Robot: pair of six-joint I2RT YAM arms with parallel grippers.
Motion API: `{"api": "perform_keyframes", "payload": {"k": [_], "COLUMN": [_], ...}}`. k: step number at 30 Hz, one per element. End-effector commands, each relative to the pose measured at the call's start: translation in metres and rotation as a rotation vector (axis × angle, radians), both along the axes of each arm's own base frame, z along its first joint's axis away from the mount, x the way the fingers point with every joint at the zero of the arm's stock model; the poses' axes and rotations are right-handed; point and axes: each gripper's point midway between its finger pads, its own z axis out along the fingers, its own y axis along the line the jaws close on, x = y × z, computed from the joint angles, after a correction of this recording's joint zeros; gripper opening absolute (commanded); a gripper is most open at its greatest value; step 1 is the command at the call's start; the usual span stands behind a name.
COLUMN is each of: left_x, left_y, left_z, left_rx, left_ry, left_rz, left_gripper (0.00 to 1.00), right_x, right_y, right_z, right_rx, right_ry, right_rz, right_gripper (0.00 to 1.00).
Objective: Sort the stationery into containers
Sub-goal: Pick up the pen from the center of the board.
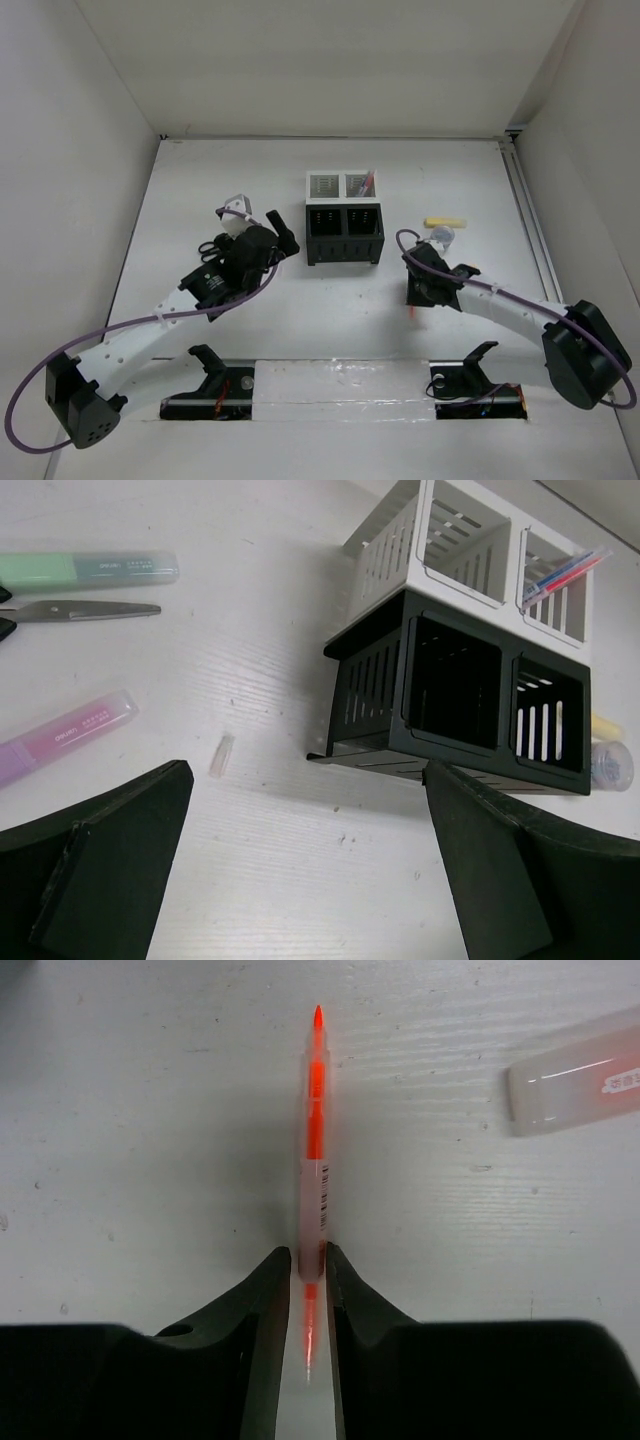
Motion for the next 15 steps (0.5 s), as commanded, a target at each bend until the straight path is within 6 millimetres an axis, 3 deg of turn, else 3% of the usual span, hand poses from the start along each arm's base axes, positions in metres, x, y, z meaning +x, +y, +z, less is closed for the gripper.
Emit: {"api": "perform_keyframes", "payload": {"k": [1,4,6,12,15], "left_x": [-0.002,-0.002,-0.003,-0.005,-0.006], "left_y": [0.006,0.006,0.007,0.006,0.006], "left_z": [-0.003,-0.001,0.002,0.006,0.009], "left_rx": [0.013,0.006,0.000,-0.014,-0.021], "left_ry": [-0.006,-0.013,-0.019,-0.027,-0.034], "left_rz": [0.011,0.011,0.011,-0.008,-0.008], "left_gripper": [1.00,1.00,1.00,1.00,1.00], "right_x": [0.008,0.009,0.008,0.007,0.008], "right_y": [0.010,0.011,0.012,0.009,0.011], "right_z": [0.009,0.006,0.006,0.000,0.000], "right_rx": [0.022,0.011,0.012,0.012,0.019], "right_ry": [0.019,0.030,0.042,0.101,0.111], "right_rz": [0.043,0.051,0.055,0.067,0.086], "right_gripper": [0.26,0.26,0.34,0.34,0.21]}}
